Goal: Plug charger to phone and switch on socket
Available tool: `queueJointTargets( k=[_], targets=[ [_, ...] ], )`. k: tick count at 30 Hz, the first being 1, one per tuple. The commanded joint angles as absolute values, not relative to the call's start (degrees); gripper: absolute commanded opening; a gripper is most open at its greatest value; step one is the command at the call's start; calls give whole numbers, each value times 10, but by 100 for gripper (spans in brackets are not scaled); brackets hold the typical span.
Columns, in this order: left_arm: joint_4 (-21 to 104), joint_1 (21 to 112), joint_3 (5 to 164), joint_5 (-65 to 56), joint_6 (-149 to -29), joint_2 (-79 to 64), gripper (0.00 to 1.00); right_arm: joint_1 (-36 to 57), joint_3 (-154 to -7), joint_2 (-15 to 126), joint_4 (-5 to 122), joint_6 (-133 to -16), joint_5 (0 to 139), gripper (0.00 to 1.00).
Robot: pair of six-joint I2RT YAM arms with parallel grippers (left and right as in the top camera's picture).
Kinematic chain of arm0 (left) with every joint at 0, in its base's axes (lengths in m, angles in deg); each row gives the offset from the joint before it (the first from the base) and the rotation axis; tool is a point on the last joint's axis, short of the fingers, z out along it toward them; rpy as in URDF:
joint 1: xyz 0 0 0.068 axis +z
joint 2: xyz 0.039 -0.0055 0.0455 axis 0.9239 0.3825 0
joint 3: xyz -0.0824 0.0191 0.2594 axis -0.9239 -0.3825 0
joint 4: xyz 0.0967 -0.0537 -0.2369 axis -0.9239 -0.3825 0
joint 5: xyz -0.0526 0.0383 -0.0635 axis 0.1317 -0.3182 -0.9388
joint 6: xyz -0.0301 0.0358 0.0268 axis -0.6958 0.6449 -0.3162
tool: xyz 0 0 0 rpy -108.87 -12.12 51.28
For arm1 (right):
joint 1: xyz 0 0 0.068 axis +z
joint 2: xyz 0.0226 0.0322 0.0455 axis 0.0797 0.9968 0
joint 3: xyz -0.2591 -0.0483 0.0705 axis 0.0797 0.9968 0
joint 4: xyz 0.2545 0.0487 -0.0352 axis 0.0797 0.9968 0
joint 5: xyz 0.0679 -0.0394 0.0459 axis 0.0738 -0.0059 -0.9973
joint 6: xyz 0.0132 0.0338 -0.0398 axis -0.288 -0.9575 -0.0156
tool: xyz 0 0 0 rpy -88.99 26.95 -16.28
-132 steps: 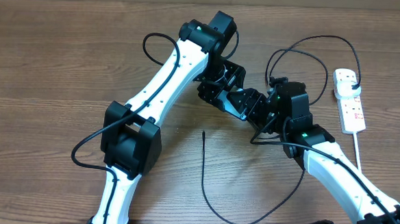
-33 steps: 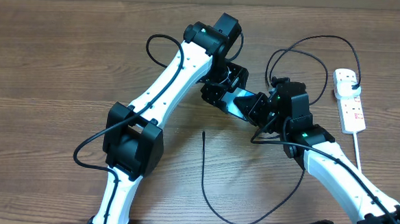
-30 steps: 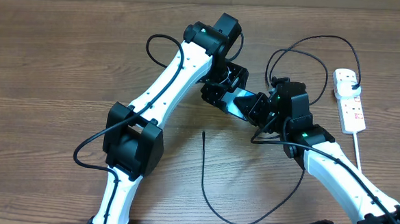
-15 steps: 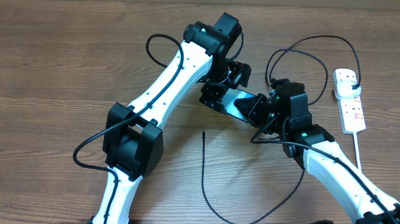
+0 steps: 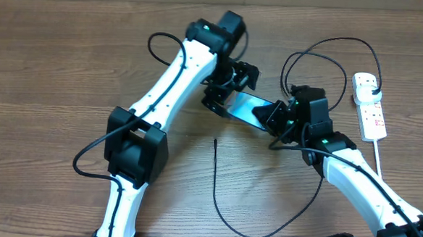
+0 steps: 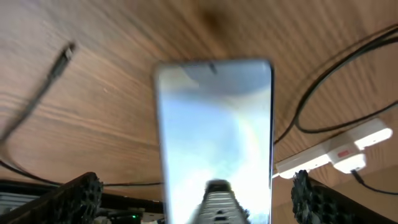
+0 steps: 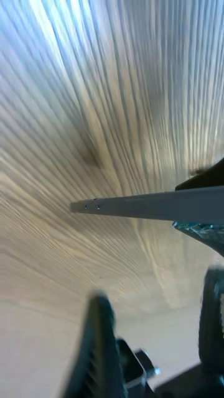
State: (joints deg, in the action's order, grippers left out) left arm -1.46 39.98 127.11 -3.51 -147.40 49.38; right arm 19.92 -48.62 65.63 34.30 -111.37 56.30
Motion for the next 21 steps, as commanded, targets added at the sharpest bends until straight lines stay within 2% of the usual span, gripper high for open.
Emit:
queueJointTargets(
  k=[1, 5, 9, 15, 21],
  targets=[
    [-16, 440, 1287, -53, -1377, 494, 100, 171, -498, 653, 348, -1110, 572, 4],
    [-13, 471, 1287, -73, -1306, 492, 100, 146, -498, 653, 356, -1112, 565, 4],
    [20, 503, 1287, -156, -1243, 492, 100, 117, -498, 653, 343, -1155, 535, 4],
    [89, 520, 1287, -233, -1231, 492, 100, 96, -498, 653, 269, -1276, 456, 4],
    [139, 516, 1287, -291, -1263, 492, 100, 96, -498, 653, 191, -1414, 474, 4]
  ],
)
